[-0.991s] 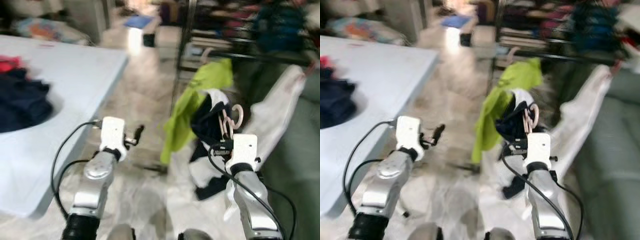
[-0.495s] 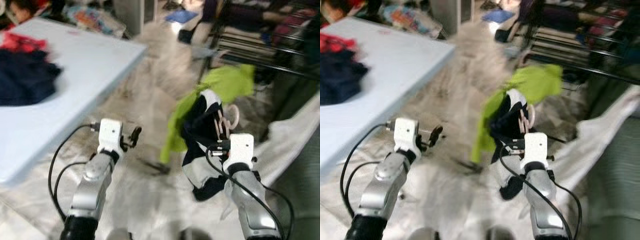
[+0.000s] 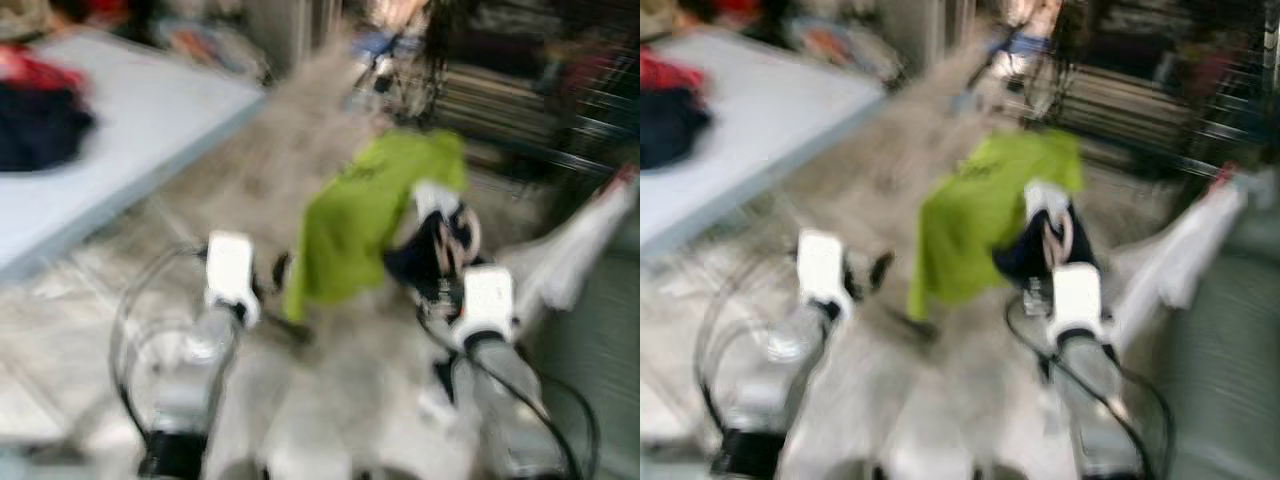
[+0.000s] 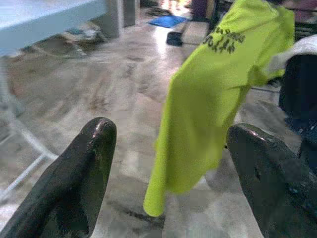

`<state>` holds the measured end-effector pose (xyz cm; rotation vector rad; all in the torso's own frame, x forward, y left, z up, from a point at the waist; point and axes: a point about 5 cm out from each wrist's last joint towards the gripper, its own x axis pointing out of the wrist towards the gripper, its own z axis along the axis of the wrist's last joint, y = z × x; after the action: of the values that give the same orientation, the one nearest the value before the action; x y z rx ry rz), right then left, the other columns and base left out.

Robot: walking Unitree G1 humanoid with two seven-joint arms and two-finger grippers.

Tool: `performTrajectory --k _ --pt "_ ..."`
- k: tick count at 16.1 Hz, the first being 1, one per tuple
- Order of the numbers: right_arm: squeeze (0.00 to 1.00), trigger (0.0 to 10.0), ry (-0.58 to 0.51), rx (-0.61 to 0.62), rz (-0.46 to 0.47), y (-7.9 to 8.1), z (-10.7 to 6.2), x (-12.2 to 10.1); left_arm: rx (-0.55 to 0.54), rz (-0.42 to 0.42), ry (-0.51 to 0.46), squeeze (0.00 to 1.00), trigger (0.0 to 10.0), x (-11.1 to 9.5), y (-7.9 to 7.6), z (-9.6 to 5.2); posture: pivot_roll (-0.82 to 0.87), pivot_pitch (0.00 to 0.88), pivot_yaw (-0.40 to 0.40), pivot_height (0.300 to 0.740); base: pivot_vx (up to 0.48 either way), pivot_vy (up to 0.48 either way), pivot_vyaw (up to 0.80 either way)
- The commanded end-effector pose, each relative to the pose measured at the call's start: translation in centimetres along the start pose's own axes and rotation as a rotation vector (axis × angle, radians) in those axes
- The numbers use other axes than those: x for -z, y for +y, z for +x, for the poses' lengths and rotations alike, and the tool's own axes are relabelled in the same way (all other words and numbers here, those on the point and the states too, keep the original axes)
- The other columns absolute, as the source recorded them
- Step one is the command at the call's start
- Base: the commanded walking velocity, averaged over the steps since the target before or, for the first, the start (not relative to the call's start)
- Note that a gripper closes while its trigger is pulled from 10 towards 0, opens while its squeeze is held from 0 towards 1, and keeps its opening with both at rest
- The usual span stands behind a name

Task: Hang hanger

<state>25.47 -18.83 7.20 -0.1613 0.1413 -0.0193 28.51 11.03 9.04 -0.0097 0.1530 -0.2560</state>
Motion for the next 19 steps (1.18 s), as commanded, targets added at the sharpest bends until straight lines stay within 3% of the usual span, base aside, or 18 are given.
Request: performTrajectory --k 1,5,10,13,19 --pt "0.0 10.0 -0.056 -0.012 0.014 0.3 0.3 -1.1 -0.014 0.019 0.002 0.0 10.0 -0.2 0.3 0.1 -0.01 0.032 -0.011 0.74 0.0 0.0 0.8" --pt "0.0 10.0 -0.062 -0.026 0.012 0.3 0.5 -1.2 -0.036 0.009 0.007 0.0 10.0 -0.1 0.5 0.3 -0.01 0.03 -0.011 0.74 0.0 0.0 0.8" --pt "0.0 10.0 -0.057 -0.031 0.039 0.2 0.6 -1.2 -0.049 0.012 0.013 0.0 10.0 0.0 0.7 0.3 -0.01 0.024 -0.012 0.74 0.0 0.0 0.0" --pt "0.0 10.0 -0.123 -0.1 0.073 0.9 1.1 -2.7 -0.05 0.009 0.014 0.0 10.0 0.0 0.7 0.3 -0.01 0.024 -0.013 0.74 0.0 0.0 0.8" --pt "0.0 10.0 -0.163 -0.17 0.121 1.8 1.2 -3.7 -0.04 0.014 0.016 0.0 10.0 0.0 0.7 0.4 0.0 0.02 -0.018 0.74 0.0 0.447 0.8"
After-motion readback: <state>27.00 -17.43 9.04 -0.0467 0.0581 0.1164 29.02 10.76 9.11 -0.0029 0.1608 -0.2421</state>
